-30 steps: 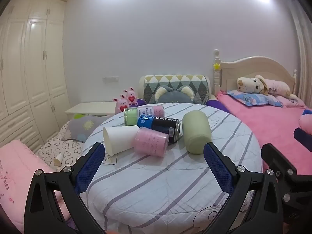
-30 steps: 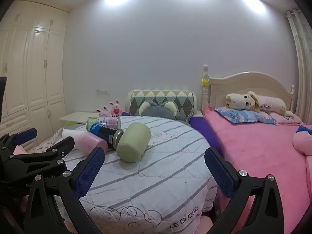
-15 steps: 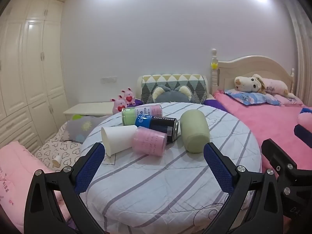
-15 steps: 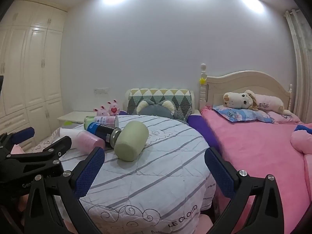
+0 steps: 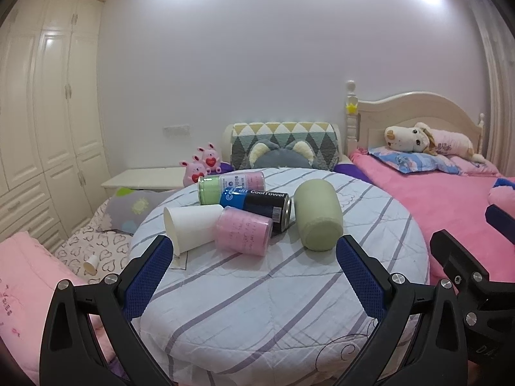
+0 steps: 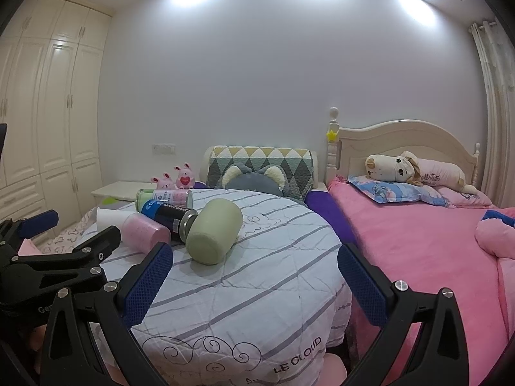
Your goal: Flip cup upright
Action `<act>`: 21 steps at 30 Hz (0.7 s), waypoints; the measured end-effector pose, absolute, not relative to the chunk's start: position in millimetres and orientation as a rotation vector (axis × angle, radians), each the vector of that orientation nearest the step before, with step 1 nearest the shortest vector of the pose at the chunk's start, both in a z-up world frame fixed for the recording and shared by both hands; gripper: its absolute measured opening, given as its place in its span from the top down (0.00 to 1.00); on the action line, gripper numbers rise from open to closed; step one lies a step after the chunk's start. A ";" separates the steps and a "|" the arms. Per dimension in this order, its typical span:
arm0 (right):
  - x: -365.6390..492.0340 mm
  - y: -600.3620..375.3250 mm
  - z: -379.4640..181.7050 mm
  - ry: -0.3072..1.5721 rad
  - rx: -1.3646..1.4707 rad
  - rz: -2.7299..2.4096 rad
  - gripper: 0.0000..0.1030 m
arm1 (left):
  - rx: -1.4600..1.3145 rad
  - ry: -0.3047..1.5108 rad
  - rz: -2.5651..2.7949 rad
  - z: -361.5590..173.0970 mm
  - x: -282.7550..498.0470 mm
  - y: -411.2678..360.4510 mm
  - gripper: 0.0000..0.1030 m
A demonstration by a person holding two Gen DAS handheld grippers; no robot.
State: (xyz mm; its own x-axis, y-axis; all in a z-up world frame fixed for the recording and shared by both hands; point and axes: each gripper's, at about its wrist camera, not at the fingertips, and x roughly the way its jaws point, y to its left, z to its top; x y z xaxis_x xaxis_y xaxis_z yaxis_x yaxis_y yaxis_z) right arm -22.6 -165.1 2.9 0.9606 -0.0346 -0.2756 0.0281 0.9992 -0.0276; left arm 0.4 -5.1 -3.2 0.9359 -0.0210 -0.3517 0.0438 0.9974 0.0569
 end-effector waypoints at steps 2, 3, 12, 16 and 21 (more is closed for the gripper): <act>-23.0 -165.8 3.1 0.280 -0.023 -0.034 0.00 | 0.070 0.359 -0.033 -3.1 0.4 -6.1 0.01; -23.3 -166.1 3.0 0.280 -0.021 -0.036 0.00 | 0.070 0.360 -0.036 -3.0 0.7 -6.2 0.01; -21.1 -173.6 3.1 0.296 0.000 -0.045 0.00 | 0.069 0.367 -0.042 -2.7 2.2 -7.2 0.01; -21.4 -173.6 3.1 0.296 -0.002 -0.046 0.00 | 0.068 0.376 -0.046 -2.7 2.8 -7.0 0.01; -20.9 -173.3 3.4 0.306 -0.008 -0.050 0.00 | 0.067 0.383 -0.044 -4.2 3.8 -6.6 0.01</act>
State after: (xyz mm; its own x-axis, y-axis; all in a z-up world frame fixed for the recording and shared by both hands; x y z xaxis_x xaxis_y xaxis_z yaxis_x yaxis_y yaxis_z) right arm -20.9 -173.3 3.4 0.9522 -0.0508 -0.3014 0.0484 0.9987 -0.0156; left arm 3.8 -6.6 -4.2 0.9267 -0.0305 -0.3745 0.0558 0.9968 0.0569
